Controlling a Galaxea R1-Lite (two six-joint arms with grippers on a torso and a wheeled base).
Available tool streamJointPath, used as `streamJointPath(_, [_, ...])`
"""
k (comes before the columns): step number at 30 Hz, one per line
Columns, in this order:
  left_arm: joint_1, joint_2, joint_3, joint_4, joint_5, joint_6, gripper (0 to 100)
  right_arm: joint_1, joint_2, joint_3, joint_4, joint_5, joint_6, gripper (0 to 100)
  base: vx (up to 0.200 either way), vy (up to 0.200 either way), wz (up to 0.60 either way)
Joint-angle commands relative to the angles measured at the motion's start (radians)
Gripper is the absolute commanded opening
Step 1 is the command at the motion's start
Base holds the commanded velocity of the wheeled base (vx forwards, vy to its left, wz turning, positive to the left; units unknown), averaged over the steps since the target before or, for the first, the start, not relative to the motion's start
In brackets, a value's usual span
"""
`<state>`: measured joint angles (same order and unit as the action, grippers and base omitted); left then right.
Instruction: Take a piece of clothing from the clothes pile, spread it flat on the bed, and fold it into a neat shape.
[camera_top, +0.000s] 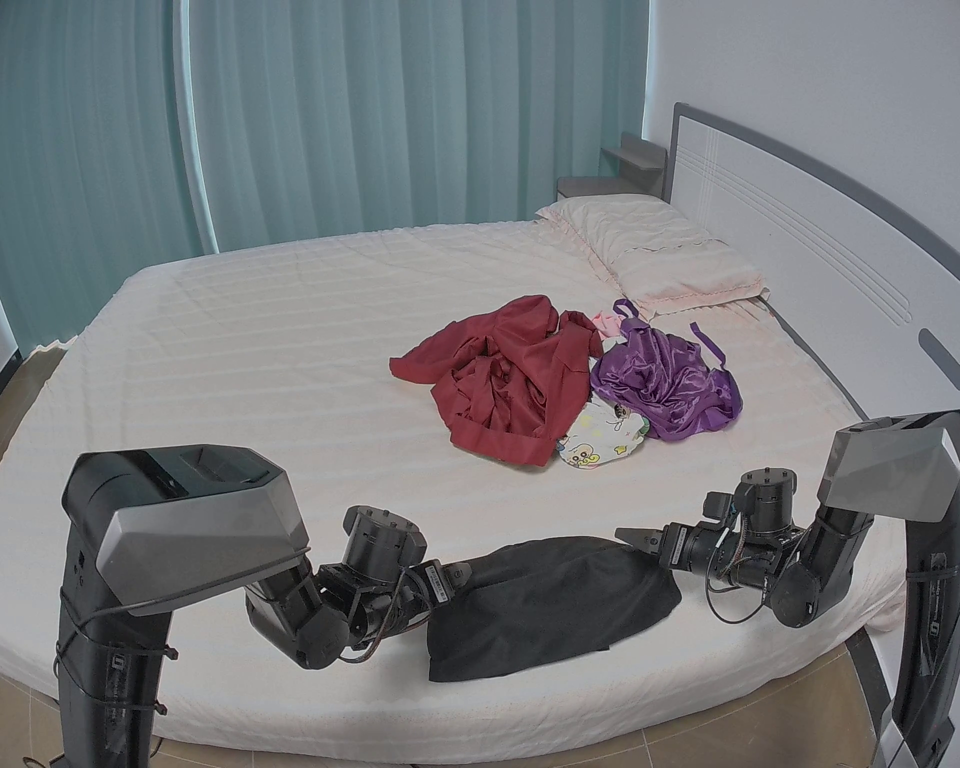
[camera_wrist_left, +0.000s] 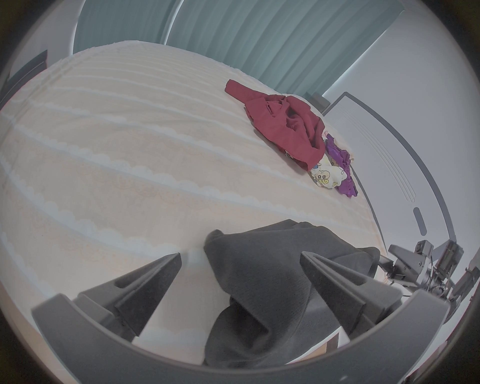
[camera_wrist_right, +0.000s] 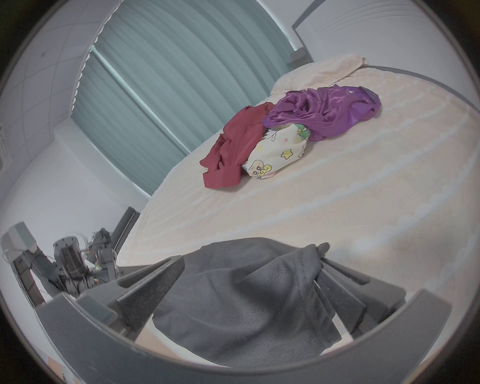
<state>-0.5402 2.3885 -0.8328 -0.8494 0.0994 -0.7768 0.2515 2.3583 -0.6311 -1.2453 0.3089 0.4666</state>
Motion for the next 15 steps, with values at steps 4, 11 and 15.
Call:
streamJointPath(4, [-0.009,0.052,-0.065,0.023,0.011,0.001,0,-0.018,0.007,-0.015,0.007,-0.001,0.021,100,0.0,0.0,0.0])
streamJointPath(11, [0.02,0.054,-0.131,-0.013,0.091,-0.042,0,-0.035,0.009,0.019,0.017,0.001,0.009,100,0.0,0.0,0.0])
streamJointPath(15, [0.032,0.054,-0.135,-0.063,0.114,-0.042,0,-0.047,0.018,0.059,0.075,0.009,-0.085,100,0.0,0.0,0.0])
